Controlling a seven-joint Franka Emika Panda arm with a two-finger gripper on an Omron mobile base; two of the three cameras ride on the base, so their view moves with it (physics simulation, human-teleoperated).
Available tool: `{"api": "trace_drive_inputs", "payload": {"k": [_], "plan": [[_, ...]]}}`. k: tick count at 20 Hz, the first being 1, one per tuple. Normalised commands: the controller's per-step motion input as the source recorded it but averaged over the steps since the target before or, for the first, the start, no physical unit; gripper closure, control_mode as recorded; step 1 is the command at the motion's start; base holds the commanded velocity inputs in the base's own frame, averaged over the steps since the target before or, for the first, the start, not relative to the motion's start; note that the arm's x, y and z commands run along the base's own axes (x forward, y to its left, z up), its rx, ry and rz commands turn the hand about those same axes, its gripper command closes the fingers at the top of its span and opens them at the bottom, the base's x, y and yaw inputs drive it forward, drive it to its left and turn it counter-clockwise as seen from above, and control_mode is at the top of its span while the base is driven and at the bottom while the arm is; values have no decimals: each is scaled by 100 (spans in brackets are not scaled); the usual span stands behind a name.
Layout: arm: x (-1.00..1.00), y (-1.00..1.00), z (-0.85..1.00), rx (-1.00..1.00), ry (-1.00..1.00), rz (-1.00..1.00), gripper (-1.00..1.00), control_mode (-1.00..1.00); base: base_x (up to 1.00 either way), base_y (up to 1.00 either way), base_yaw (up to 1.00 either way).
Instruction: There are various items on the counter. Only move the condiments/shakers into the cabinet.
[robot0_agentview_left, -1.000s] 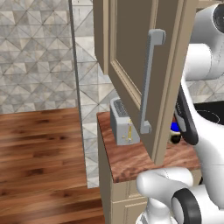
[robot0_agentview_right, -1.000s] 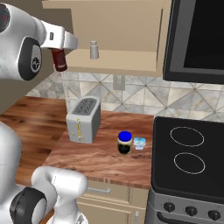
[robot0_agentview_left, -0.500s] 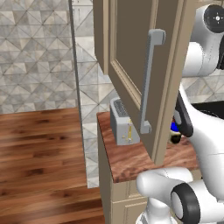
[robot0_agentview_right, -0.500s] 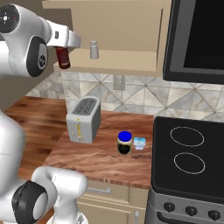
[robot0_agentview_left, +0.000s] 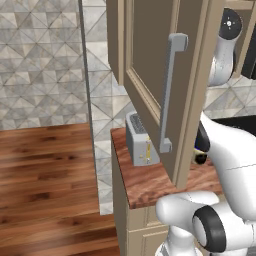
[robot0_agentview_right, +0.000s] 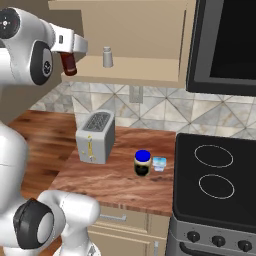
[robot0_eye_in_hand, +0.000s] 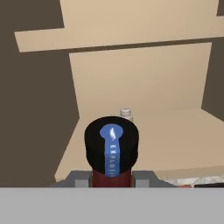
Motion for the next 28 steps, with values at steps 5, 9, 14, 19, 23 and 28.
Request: {"api": "trace_drive_inputs", "payload": {"k": [5, 9, 14, 19, 23, 28], "plan": [[31, 0, -3, -1, 0, 0, 100, -100, 0, 0, 0], [28, -1, -1, 0, 0, 0, 100, -100, 0, 0, 0], [11, -16, 0, 0, 0, 0, 100, -100, 0, 0, 0], [2, 0, 0, 0, 0, 0, 100, -100, 0, 0, 0], [9, 0, -8, 0, 0, 0, 100, -100, 0, 0, 0], [22, 0, -4, 0, 0, 0, 100, -100, 0, 0, 0]]}}
